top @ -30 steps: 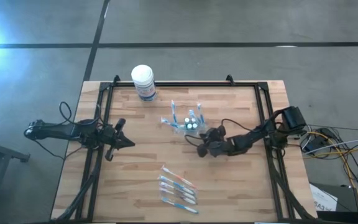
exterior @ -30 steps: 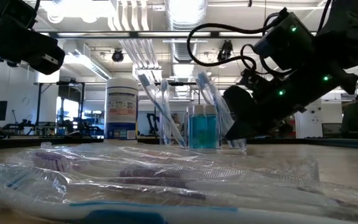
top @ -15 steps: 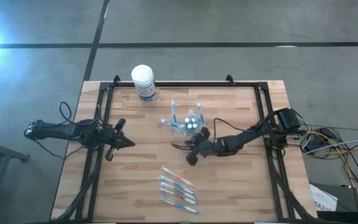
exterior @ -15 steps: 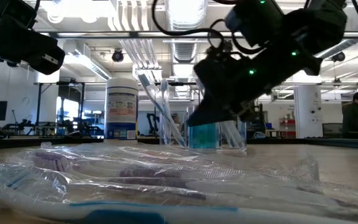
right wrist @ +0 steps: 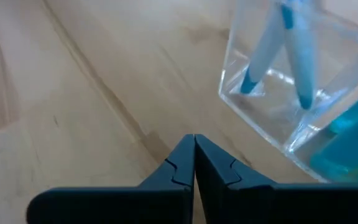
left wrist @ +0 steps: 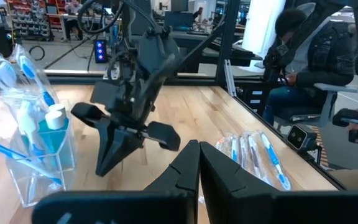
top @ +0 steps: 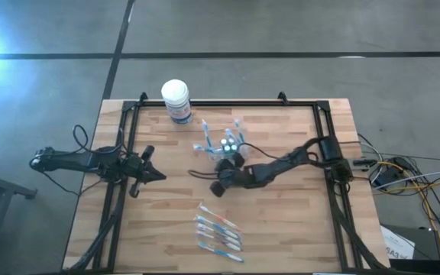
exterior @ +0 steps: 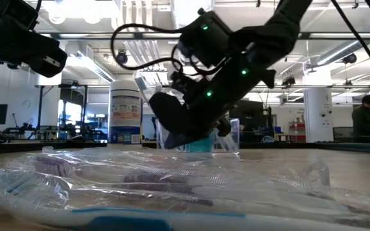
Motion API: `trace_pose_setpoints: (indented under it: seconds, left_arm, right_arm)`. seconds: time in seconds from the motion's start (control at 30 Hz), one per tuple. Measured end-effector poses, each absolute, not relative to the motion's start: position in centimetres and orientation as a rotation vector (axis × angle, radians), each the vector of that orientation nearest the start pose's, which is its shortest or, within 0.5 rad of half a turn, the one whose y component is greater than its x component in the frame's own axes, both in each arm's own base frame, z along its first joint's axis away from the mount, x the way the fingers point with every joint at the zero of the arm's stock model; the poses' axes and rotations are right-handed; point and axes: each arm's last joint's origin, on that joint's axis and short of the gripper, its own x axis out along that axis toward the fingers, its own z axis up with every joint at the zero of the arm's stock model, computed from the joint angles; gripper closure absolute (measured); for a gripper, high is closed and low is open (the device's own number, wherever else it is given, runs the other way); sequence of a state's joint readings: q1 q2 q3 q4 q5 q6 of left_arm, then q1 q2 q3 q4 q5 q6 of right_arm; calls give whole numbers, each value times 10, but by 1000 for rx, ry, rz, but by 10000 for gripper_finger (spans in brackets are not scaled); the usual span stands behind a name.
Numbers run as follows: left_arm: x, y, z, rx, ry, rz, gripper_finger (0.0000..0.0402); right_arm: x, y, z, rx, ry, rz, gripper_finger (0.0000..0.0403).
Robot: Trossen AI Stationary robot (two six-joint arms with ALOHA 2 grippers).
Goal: Pick & Place toothbrushing station
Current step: Adjust the transparent organizer
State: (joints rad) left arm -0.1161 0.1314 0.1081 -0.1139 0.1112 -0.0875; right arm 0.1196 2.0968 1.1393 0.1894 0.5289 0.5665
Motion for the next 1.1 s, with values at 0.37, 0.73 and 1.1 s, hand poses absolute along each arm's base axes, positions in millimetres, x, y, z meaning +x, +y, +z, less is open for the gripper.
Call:
trace_pose_setpoints:
  seconds: [0.37,0.73,1.1]
  left_arm:
    - [99,-15,176,-140,185,-215,388]
    - [112,-13,146,-339,250,-64,395]
    - [124,-6,132,-338,358,214,398]
  right_arm:
    - [411,67,154,155,588,-479,394]
    - [295,93,211,120,532,-912,394]
    - [240,48,178,264,524,-1031,394]
